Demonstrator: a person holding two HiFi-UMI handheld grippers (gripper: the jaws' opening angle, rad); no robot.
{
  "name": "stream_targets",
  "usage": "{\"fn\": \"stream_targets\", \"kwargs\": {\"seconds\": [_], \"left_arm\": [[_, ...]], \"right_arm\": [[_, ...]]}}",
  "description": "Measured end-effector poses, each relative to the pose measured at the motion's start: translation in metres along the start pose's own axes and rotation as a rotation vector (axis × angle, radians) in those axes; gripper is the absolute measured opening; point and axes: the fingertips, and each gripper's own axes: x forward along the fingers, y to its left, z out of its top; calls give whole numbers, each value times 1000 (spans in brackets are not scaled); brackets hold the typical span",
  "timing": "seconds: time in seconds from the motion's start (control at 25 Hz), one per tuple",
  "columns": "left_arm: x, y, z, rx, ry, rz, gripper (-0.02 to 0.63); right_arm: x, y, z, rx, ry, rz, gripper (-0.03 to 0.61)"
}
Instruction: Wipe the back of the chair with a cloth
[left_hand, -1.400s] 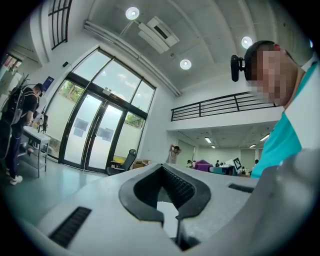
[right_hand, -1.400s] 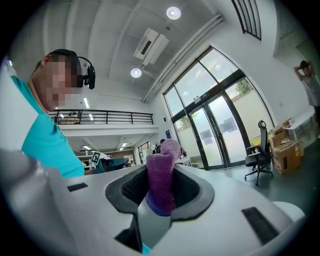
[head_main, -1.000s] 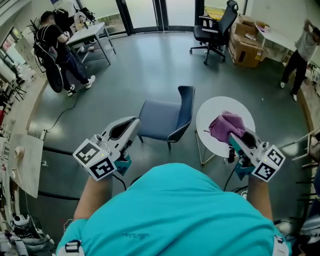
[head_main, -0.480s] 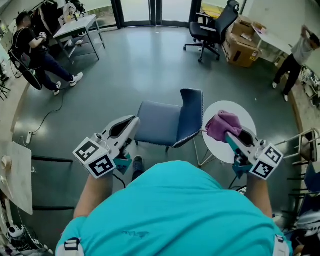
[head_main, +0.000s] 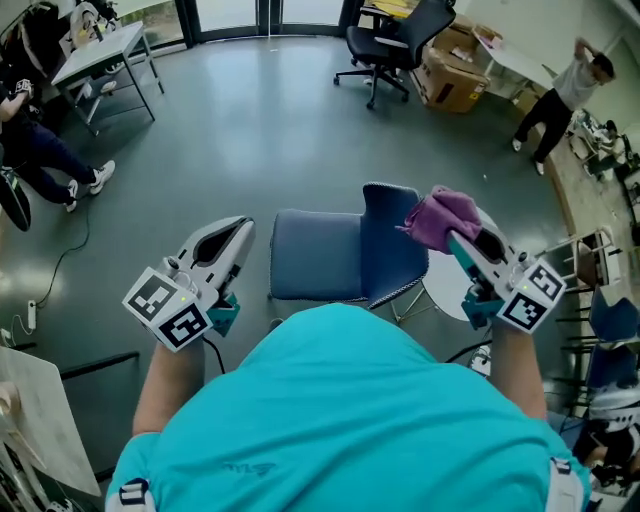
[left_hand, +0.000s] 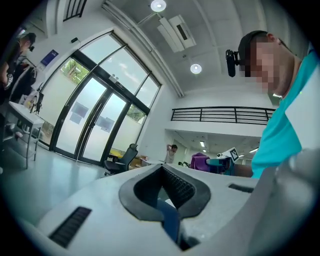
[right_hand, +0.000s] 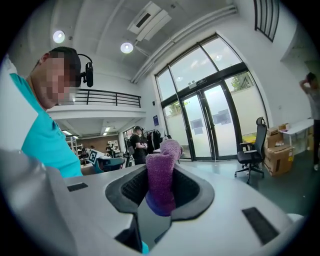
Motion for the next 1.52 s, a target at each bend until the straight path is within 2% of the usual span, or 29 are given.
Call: {"fn": "stream_targets", "kwargs": {"seconds": [0.24,0.32,0.4,0.48,0.6,0.68,0.76,0.92,1.12,1.52], "left_arm": [[49,41,-11,-38,74,30,-5],[69,52,-29,-53,103,49,-5],[86,41,-52,-55,120,82,-5],[101,-28,-55,-66,125,143,-5],[109,-192,-28,-125,127,252,-5],[100,-253,-20,-169,142,312,-5],[90,-283,-23,-211,170,361,-5],[86,-286,-41,-260,239,391,-5],[81,-275,-68,-279,301,382,-5],[64,-254,-108,-300,356,364,-5]], "right_arm": [[22,-80,13,-51,105,-107,115],[31,-118,-3,-72,160,-112,115],[26,-155,-28,-98,214,-83,115],[-24,-177,-35,-127,268,-19,115],[-139,-177,-13,-169,373,97,115],[-165,-170,-11,-224,448,168,115],[-164,-166,-25,-310,534,224,115],[-130,-180,-82,-512,712,313,115],[-96,-191,-137,-596,838,361,115],[-75,-214,-192,-896,1035,434,115]]}}
